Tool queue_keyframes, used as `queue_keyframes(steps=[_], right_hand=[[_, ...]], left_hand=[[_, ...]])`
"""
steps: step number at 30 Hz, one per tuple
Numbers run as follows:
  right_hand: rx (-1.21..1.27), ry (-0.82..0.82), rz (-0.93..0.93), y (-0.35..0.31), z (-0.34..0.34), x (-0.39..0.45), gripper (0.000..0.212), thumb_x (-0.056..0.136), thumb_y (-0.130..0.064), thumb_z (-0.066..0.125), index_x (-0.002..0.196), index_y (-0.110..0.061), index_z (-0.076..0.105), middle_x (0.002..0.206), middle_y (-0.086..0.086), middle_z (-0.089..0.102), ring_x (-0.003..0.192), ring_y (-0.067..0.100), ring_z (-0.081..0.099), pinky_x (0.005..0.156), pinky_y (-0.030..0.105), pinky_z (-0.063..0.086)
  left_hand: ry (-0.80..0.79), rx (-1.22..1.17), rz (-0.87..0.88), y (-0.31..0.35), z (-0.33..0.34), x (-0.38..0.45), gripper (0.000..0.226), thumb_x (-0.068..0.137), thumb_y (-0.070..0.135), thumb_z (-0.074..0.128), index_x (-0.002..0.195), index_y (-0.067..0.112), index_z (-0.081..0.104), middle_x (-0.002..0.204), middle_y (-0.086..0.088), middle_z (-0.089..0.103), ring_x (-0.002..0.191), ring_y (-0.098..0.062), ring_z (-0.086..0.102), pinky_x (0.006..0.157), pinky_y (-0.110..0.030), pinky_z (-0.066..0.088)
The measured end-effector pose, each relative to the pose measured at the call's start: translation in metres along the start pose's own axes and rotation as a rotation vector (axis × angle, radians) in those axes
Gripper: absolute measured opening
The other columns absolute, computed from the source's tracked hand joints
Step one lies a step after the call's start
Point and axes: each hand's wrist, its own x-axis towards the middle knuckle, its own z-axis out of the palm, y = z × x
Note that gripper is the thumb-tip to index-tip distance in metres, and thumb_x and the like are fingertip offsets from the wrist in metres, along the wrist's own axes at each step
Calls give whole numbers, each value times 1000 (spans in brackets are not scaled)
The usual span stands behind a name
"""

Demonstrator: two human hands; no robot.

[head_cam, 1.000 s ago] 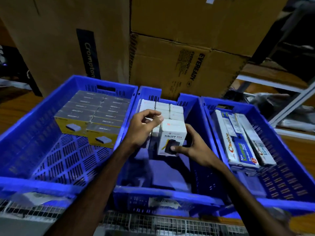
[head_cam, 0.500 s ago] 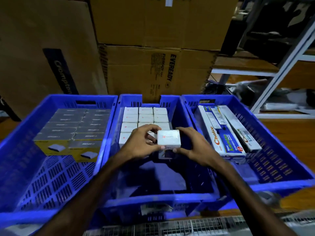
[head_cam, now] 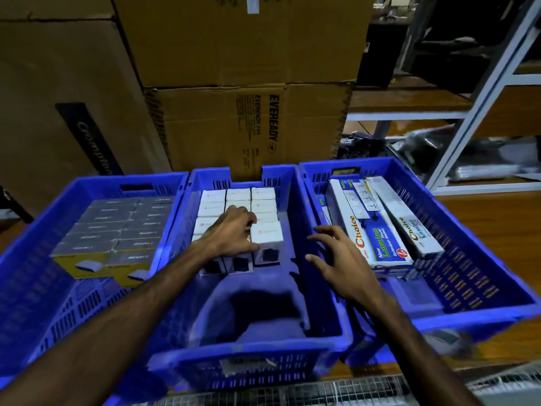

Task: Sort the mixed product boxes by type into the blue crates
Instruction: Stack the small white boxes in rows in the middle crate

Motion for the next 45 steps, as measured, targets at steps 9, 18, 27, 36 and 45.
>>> queue_keyframes(steps=[9, 18, 27, 36, 45], right_hand=[[38, 6, -3, 13, 10, 5, 31, 88, -36, 75, 116, -23, 72, 140, -4, 52, 129, 19, 56, 102, 38, 50], [104, 4, 5, 15, 13, 5, 31, 86, -40, 69, 113, -25, 72, 141, -4, 51, 132, 18, 54, 107, 36, 48], [75, 6, 21, 12, 10, 1, 22, 91, -34, 66, 112, -27, 71, 144, -8, 49, 130, 15, 54, 102, 31, 46], [93, 31, 23, 11, 10, 1, 21, 89, -31, 64, 108, -28, 72, 143, -9, 51, 130, 14, 54, 100, 32, 47], [212, 136, 28, 5, 5, 0, 14, 89, -29, 70, 100, -22, 76, 117, -8, 66, 109, 14, 65, 92, 36, 53]], left_hand=[[-146, 334, -126, 15, 11, 1, 50, 71, 65, 70, 104, 27, 66, 113, 0, 47, 108, -24, 48, 89, -41, 47], [-15, 621, 357, 75, 45, -14, 44, 98, 37, 40, 133, 16, 57, 129, -18, 56, 120, -38, 52, 94, -54, 44], [-56, 914, 502, 66, 92, -1, 25, 86, 9, 57, 70, 14, 75, 70, -5, 64, 89, -33, 56, 101, -53, 45], [-272, 941, 396, 73, 106, 12, 36, 100, 23, 46, 111, 11, 78, 104, -5, 76, 113, -36, 54, 118, -59, 22], [-72, 533, 347, 91, 60, 14, 37, 83, 48, 62, 108, 24, 72, 121, -3, 69, 125, -30, 53, 103, -48, 40]])
